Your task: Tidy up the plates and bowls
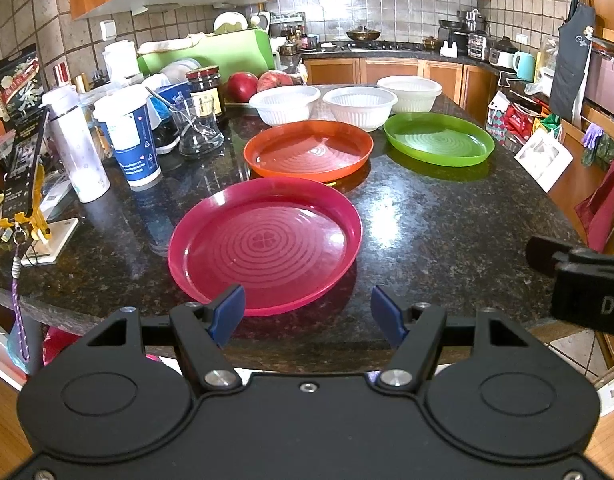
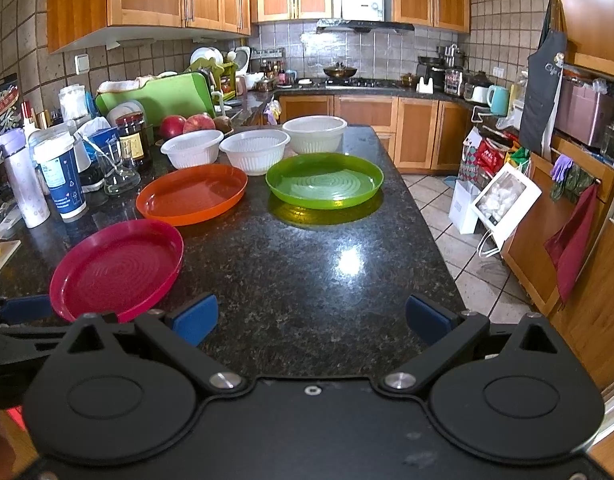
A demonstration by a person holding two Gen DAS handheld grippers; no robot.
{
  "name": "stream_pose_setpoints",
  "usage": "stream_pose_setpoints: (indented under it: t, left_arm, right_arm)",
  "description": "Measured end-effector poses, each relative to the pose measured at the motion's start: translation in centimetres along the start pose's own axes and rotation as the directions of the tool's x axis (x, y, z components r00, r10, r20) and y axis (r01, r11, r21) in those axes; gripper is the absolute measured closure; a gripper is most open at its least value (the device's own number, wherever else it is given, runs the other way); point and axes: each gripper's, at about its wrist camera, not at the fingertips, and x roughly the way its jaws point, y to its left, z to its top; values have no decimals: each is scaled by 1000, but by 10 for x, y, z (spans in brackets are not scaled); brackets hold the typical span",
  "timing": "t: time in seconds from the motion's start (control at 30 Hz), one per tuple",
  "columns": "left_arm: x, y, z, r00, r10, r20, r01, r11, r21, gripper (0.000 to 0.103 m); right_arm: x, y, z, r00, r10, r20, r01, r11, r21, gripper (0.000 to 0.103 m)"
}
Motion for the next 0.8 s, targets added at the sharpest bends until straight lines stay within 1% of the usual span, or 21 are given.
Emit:
stream_pose_setpoints:
  t: [0.1, 0.2, 0.23, 0.3, 0.37, 0.43, 0.5, 0.57, 0.6, 0.73, 0.8]
  left_arm:
    - [-3, 3, -2, 999, 24, 30, -24, 1000, 6, 32]
    - [-7, 8, -4, 996, 62, 64, -63, 998, 9, 32]
    - [-7, 10, -4, 996, 68, 65, -69, 998, 13, 32]
    - [-6, 15, -2, 997, 48, 59, -49, 998, 29, 32]
    - [-5, 21, -1, 998, 29, 51, -30, 999, 32, 32]
    - [-2, 29, 2, 999, 16, 39, -17, 999, 32, 35]
    - [2, 39, 6, 1000, 0, 25, 0, 1000, 22, 36]
    - [5, 50, 10, 1000, -12, 14, 12, 1000, 3, 37]
    - [8, 57, 12, 1000, -17, 9, 17, 1000, -10, 37]
    - [20, 81, 21, 1000, -22, -2, 22, 999, -33, 37]
    - [25, 91, 23, 1000, -27, 0, 27, 998, -52, 38]
  right_arm:
    - [-7, 2, -2, 997, -16, 79, 17, 1000, -10, 0]
    - [-12, 6, -2, 986, -36, 160, 42, 999, -33, 0]
    - [-13, 8, -1, 983, -42, 177, 50, 998, -42, 0]
    - [-12, 12, 0, 979, -46, 198, 58, 997, -54, 0]
    - [-9, 17, 3, 983, -20, 183, 34, 997, -73, 0]
    - [-5, 21, 5, 986, 17, 167, -2, 996, -87, 0]
    - [0, 25, 9, 988, 49, 148, -36, 996, -87, 6]
    - [6, 30, 13, 989, 84, 120, -73, 993, -87, 7]
    - [9, 33, 13, 989, 94, 111, -84, 993, -88, 10]
    - [23, 48, 18, 990, 118, 74, -110, 988, -105, 12]
    - [36, 54, 22, 989, 147, 33, -142, 983, -116, 17]
